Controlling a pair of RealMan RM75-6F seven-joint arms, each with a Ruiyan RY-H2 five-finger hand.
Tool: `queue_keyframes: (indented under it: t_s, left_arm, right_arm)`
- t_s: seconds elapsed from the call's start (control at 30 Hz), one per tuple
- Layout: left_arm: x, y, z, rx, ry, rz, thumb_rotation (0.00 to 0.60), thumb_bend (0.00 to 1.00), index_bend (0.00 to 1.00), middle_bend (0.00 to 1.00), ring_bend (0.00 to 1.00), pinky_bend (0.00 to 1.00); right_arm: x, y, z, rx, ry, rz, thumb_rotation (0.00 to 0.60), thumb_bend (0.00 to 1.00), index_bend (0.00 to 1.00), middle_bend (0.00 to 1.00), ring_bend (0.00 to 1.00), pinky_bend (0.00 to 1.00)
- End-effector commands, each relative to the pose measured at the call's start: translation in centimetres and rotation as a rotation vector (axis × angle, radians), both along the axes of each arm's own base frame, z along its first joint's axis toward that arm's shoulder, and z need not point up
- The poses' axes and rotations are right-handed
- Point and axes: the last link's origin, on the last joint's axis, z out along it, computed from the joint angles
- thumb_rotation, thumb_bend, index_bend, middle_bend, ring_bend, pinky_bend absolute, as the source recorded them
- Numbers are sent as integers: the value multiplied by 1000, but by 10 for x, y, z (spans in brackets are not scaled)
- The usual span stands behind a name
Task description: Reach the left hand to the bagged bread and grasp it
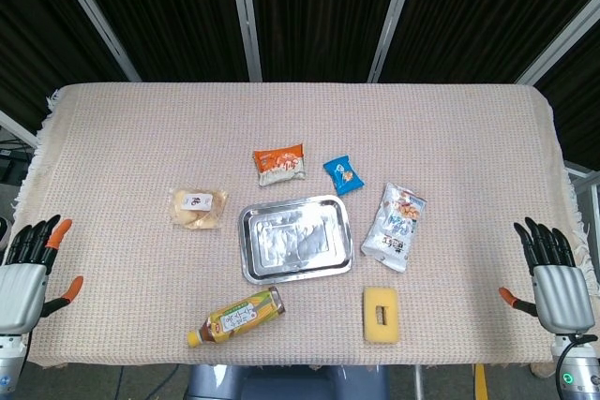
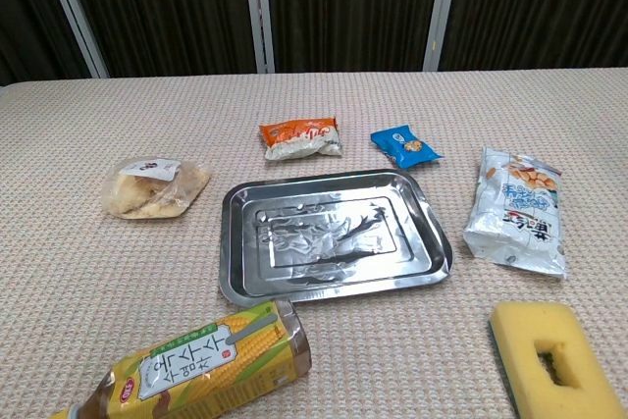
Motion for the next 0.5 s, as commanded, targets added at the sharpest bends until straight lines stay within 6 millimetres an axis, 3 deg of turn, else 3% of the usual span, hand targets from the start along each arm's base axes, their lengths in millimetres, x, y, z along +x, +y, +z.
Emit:
queue_keyframes:
  t_s: [0.03, 0.23, 0.5]
  left_arm:
    - [0, 7, -3, -24, 0, -5, 600, 310, 76, 0, 0, 0]
    - [3, 36, -16, -127, 14, -19, 600, 310, 85, 0, 0, 0]
    - [23, 83, -39, -268, 34, -68, 600, 309, 75, 0, 0, 0]
  right_arm:
    - [0, 0, 0, 0, 0, 1, 600, 0, 0, 0, 0, 0]
    - [1, 0, 1, -1, 2, 4, 600, 0, 0, 0, 0, 0]
    - [1, 3, 3, -10, 3, -4, 600, 0, 0, 0, 0, 0]
